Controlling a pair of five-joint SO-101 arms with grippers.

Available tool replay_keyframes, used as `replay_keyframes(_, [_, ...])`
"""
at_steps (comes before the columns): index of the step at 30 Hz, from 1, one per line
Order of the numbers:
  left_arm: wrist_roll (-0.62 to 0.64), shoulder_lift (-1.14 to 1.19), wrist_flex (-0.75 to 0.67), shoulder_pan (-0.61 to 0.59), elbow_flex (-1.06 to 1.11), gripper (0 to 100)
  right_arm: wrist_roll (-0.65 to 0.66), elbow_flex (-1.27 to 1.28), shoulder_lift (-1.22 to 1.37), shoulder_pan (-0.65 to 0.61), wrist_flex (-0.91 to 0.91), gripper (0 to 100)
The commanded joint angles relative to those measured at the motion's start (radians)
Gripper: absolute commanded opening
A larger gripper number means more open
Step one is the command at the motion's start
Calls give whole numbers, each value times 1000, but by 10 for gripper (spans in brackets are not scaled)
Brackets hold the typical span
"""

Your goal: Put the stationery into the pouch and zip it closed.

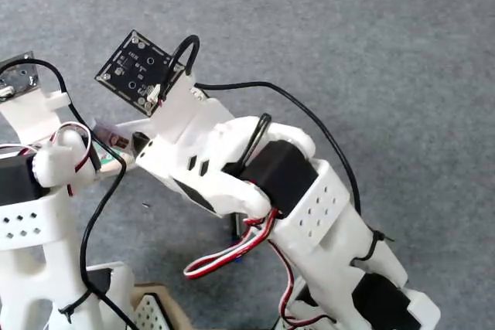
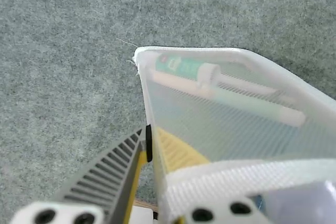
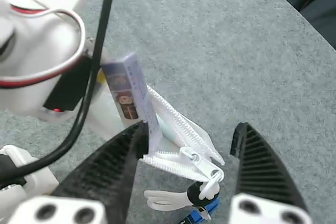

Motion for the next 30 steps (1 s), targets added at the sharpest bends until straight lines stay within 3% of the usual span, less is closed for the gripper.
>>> replay_keyframes(1, [6,3,-8,-2,-13,28,54,39,-18,-8,-26,260])
replay_keyframes(15, [29,5,-11,-28,-12,28,-80,162,-38,-12,-227,258])
replay_keyframes(30, [29,5,-9,-24,-12,28,-284,214,-31,-8,-138,260])
